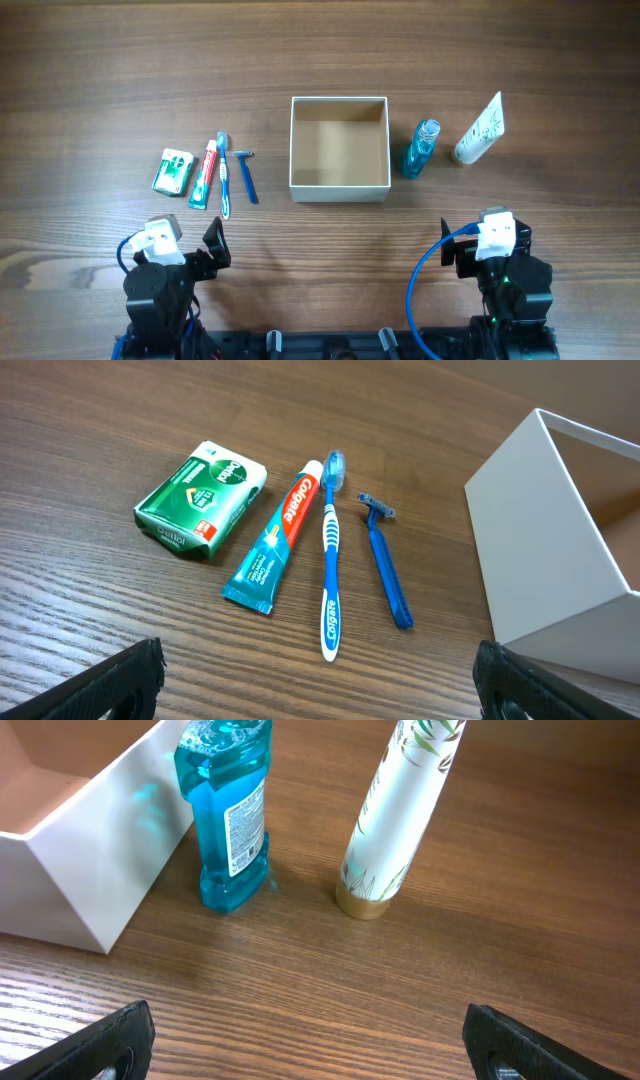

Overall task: Pack container
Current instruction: 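Move the right gripper toward the blue mouthwash bottle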

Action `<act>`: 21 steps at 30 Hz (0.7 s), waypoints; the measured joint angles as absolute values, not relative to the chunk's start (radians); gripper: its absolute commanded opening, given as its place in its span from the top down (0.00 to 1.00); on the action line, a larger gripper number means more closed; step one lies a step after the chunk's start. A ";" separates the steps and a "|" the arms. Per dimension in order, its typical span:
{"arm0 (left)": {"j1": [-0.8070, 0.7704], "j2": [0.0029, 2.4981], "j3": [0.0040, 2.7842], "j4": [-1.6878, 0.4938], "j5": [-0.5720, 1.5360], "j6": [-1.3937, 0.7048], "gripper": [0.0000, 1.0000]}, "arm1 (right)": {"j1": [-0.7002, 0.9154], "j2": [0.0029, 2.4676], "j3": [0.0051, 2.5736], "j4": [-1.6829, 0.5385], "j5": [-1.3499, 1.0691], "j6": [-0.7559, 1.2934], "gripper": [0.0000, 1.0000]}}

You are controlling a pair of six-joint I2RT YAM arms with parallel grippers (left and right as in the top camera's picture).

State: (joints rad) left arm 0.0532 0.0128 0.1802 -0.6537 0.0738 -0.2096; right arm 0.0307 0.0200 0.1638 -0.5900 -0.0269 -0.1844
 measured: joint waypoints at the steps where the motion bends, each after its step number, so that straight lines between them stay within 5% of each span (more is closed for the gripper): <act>1: 0.054 0.013 0.180 -0.654 0.074 -0.210 0.00 | 0.031 0.020 0.164 -0.590 -0.027 -0.184 0.00; 15: 0.054 0.013 0.180 -0.654 0.074 -0.210 0.00 | 0.031 0.020 0.162 -0.556 -0.062 -0.179 0.00; 21: 0.053 0.013 0.180 -0.654 0.074 -0.210 0.00 | 0.031 0.019 0.157 -0.361 -0.302 0.052 0.00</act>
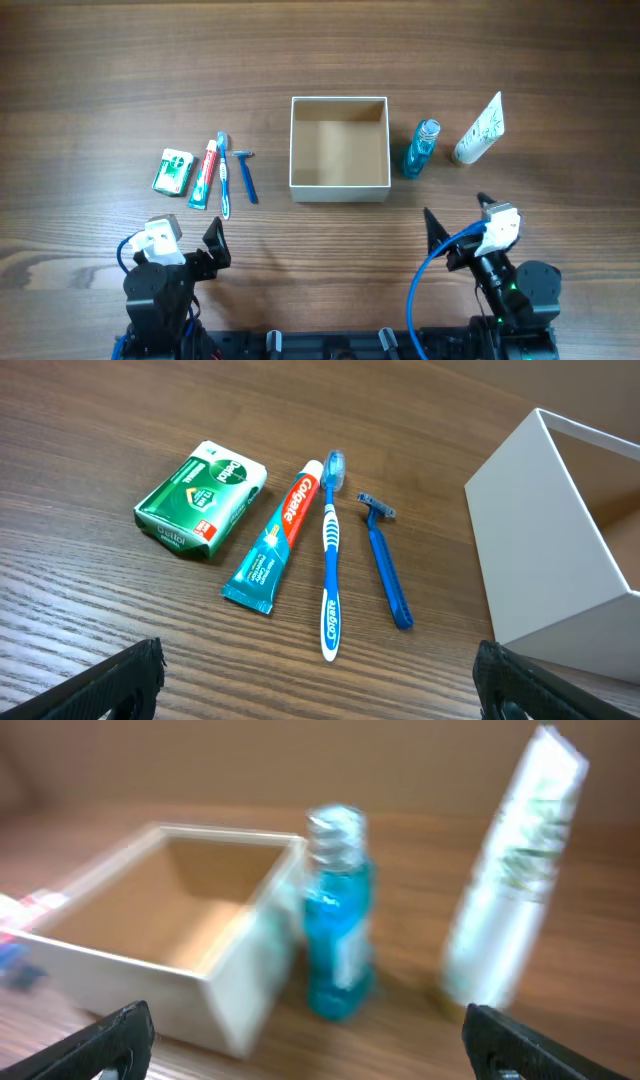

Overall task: Pack container
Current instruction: 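Move the right gripper toward the blue mouthwash bottle, then grasp the blue mouthwash bottle with the right gripper and lift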

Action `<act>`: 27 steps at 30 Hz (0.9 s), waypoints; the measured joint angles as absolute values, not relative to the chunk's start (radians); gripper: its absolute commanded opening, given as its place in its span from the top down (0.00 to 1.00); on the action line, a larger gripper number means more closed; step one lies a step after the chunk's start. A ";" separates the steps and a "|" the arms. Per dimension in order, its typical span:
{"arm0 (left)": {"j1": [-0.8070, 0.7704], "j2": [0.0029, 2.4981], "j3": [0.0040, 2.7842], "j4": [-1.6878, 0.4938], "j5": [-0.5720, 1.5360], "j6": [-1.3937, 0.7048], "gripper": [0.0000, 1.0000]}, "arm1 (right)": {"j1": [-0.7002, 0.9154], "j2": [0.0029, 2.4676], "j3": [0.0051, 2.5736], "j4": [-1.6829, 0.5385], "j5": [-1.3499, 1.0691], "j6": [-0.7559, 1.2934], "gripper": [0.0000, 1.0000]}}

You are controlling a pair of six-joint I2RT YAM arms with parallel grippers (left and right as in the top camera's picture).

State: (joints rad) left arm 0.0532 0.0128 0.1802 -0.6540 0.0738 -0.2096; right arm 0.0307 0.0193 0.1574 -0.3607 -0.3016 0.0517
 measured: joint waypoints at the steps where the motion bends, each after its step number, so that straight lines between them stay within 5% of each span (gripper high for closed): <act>1: 0.054 0.013 0.180 -0.654 0.074 -0.210 0.00 | 0.031 0.019 0.157 -0.350 -0.335 0.105 0.00; 8: 0.053 0.013 0.180 -0.654 0.074 -0.210 0.00 | 0.031 0.113 0.315 -0.370 -0.423 0.287 0.00; 18: 0.054 0.013 0.178 -0.654 0.075 -0.210 0.00 | 0.029 1.063 1.438 -1.012 -0.263 0.091 0.00; 27: 0.054 0.013 0.178 -0.654 0.076 -0.210 0.00 | 0.050 1.473 1.684 -1.149 -0.227 0.161 0.00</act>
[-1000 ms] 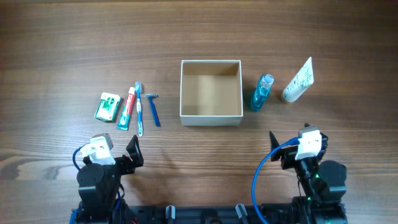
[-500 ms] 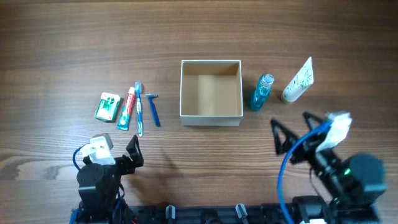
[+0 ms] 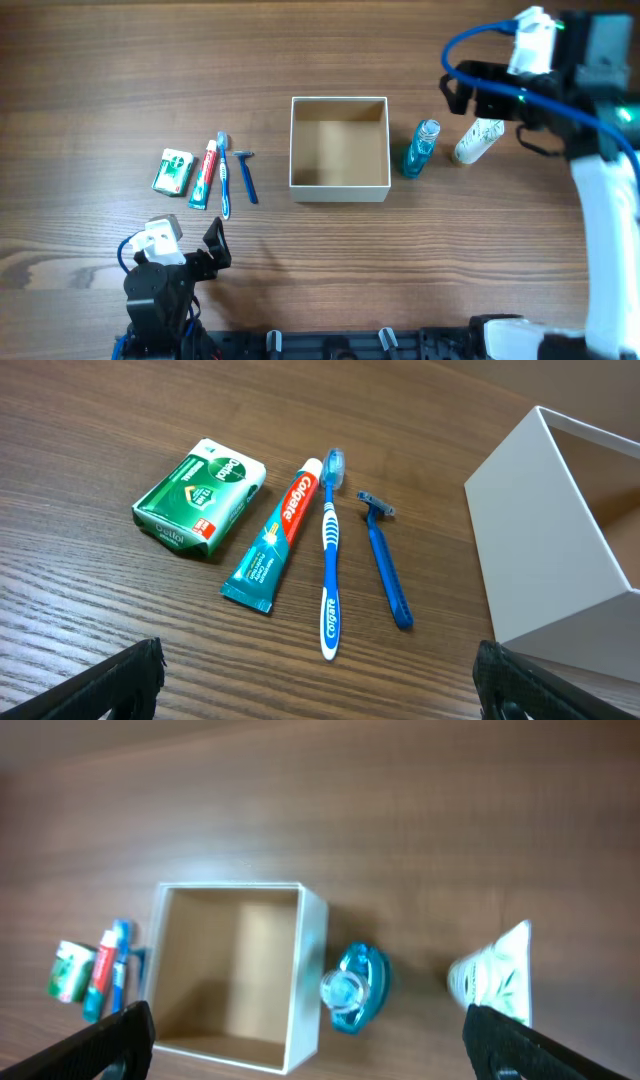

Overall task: Pack container
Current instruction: 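Grasp the blue mouthwash bottle with the right gripper and lift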

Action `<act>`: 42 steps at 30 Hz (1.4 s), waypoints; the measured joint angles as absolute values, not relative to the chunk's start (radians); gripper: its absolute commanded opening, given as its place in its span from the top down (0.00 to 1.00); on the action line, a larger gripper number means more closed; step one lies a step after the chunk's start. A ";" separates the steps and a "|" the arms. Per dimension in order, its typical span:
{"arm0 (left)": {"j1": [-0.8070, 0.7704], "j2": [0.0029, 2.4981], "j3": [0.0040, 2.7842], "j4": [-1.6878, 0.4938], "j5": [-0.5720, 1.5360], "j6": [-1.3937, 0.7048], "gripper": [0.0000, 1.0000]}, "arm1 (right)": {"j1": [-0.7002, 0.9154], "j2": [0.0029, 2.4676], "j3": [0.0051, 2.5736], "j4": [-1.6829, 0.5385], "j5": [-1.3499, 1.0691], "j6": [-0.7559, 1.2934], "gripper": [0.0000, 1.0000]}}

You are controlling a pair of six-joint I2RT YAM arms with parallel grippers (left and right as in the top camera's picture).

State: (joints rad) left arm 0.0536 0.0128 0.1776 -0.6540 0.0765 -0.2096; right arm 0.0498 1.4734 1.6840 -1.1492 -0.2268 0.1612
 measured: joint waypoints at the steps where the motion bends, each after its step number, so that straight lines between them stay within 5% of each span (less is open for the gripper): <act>1: 0.054 0.013 0.178 -0.654 0.076 -0.210 0.00 | 0.064 1.510 1.684 -1.164 -0.210 0.171 0.00; 13: 0.054 0.013 0.178 -0.654 0.076 -0.210 0.00 | 0.167 1.763 1.623 -1.233 -0.051 0.341 0.04; 25: 0.053 0.013 0.178 -0.654 0.077 -0.210 0.00 | 0.168 1.766 1.393 -1.042 -0.053 0.390 0.41; 30: 0.053 0.013 0.178 -0.654 0.077 -0.210 0.00 | 0.168 1.766 1.393 -1.009 -0.054 0.374 0.70; 42: 0.054 0.013 0.178 -0.654 0.077 -0.210 0.00 | 0.183 1.687 1.394 -1.089 -0.036 0.343 0.90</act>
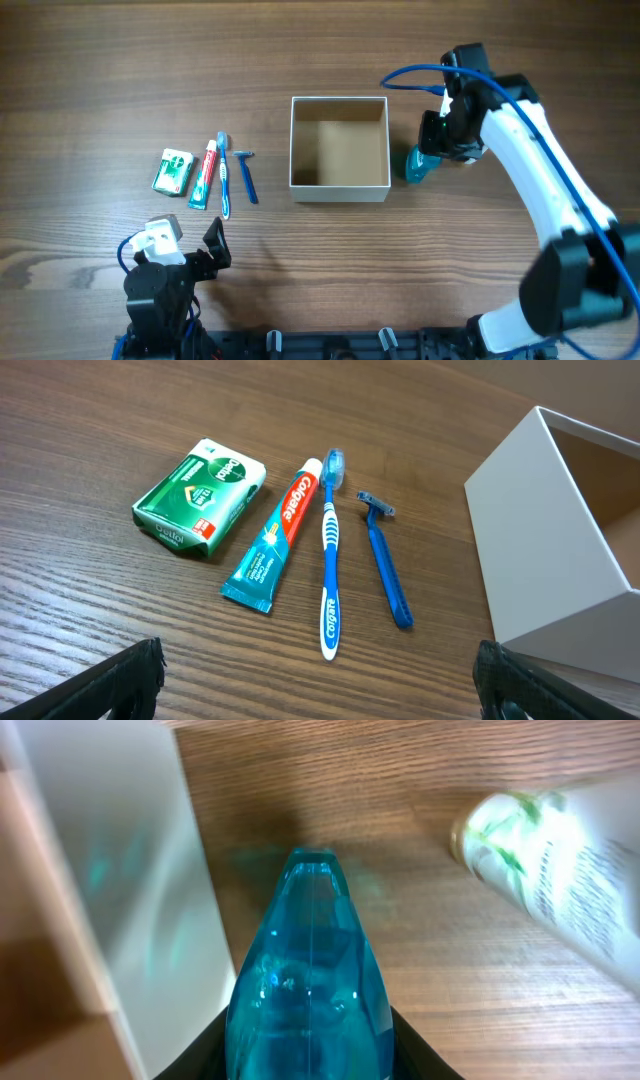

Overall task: Pack container
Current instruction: 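Grasp the blue mouthwash bottle with the right gripper and lift, then lower the mouthwash into the box's back corner and release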

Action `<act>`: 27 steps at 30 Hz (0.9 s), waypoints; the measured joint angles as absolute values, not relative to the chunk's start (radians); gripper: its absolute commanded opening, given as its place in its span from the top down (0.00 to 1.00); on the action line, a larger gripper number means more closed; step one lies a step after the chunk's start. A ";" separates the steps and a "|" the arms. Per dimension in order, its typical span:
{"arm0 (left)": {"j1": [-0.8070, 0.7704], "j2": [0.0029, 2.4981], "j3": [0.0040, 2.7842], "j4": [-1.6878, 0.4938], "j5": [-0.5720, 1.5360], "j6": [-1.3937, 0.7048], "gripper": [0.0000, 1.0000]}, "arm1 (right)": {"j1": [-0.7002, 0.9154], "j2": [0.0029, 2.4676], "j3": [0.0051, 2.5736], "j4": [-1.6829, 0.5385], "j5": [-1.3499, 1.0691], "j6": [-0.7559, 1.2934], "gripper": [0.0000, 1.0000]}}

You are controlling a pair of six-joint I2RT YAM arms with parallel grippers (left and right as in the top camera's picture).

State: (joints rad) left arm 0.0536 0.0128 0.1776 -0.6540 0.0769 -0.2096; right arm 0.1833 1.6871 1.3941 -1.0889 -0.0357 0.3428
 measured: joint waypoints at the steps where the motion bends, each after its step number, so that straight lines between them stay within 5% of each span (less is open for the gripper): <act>1: 0.054 0.013 0.178 -0.654 0.077 -0.210 0.00 | 0.196 1.658 1.399 -1.106 -0.024 0.342 0.91; 11: 0.053 0.013 0.178 -0.654 0.077 -0.210 0.00 | 0.559 1.373 1.542 -1.132 0.066 0.364 0.96; 25: 0.054 0.013 0.178 -0.654 0.077 -0.210 0.00 | 0.493 1.854 1.541 -0.980 0.124 0.400 0.94; 27: 0.054 0.013 0.178 -0.654 0.077 -0.210 0.00 | 0.463 1.853 1.542 -0.962 0.123 0.401 0.78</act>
